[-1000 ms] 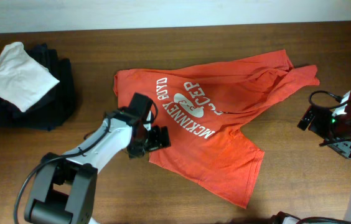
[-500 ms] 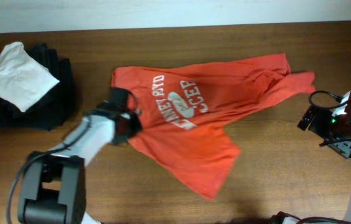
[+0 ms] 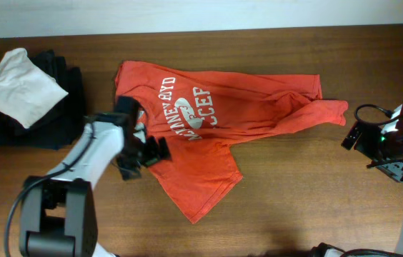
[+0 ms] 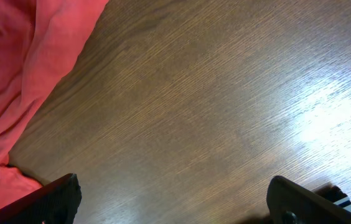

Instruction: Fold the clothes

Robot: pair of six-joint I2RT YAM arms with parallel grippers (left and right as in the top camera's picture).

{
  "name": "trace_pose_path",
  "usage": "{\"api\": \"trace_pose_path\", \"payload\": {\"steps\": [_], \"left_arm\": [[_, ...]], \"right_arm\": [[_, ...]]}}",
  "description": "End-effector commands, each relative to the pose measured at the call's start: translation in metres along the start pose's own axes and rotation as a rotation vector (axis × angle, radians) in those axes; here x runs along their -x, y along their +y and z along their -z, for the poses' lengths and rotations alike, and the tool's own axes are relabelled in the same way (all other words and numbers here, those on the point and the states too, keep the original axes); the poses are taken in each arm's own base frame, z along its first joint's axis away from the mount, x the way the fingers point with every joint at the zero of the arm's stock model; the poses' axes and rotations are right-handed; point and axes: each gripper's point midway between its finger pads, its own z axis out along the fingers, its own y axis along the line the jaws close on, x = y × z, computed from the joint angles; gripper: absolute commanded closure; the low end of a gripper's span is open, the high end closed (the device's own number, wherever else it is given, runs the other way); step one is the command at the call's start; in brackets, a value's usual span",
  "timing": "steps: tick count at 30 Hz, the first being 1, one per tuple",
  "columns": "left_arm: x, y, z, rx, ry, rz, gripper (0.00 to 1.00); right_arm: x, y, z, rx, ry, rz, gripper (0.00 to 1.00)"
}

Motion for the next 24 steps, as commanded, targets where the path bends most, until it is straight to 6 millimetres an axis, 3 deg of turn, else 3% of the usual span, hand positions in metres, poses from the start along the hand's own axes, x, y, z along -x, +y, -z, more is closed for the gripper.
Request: {"api": "trace_pose_path", "payload": {"steps": [1, 5, 8, 10, 12, 14, 18, 24], "left_arm": [[-0.034, -0.008, -0.022, 0.015, 0.084, 0.027, 0.01], [-0.055, -0.008, -0.041, 0.049, 0.114, 0.043, 0.01], [-0.058, -0.007, -0.054, 0.054, 0.09, 0.081, 0.02], [-0.05, -0.016, -0.062, 0.014, 0.046, 0.063, 0.08], [-0.051, -0.026, -0.066, -0.029, 0.039, 0.042, 0.27], [-0.057, -0.033, -0.068, -0.04, 0.054, 0.035, 0.36], [-0.078, -0.044, -0.073, -0.041, 0.102, -0.02, 0.36], [-0.089, -0.042, -0.076, -0.001, 0.115, -0.049, 0.35]], "right_arm": [[0.005, -0.003, 0.006, -0.012, -0.027, -0.005, 0.01], [0.005, -0.003, 0.006, -0.012, -0.027, -0.005, 0.01], [0.005, -0.003, 0.006, -0.012, -0.027, -0.005, 0.01], [0.005, -0.003, 0.006, -0.012, -0.027, -0.005, 0.01], [0.005, -0.003, 0.006, -0.012, -0.027, -0.006, 0.01], [0.005, -0.003, 0.006, -0.012, -0.027, -0.005, 0.01], [0.005, -0.003, 0.006, -0.012, -0.027, -0.005, 0.01], [0.005, -0.003, 0.006, -0.012, -0.027, -0.005, 0.01]]}}
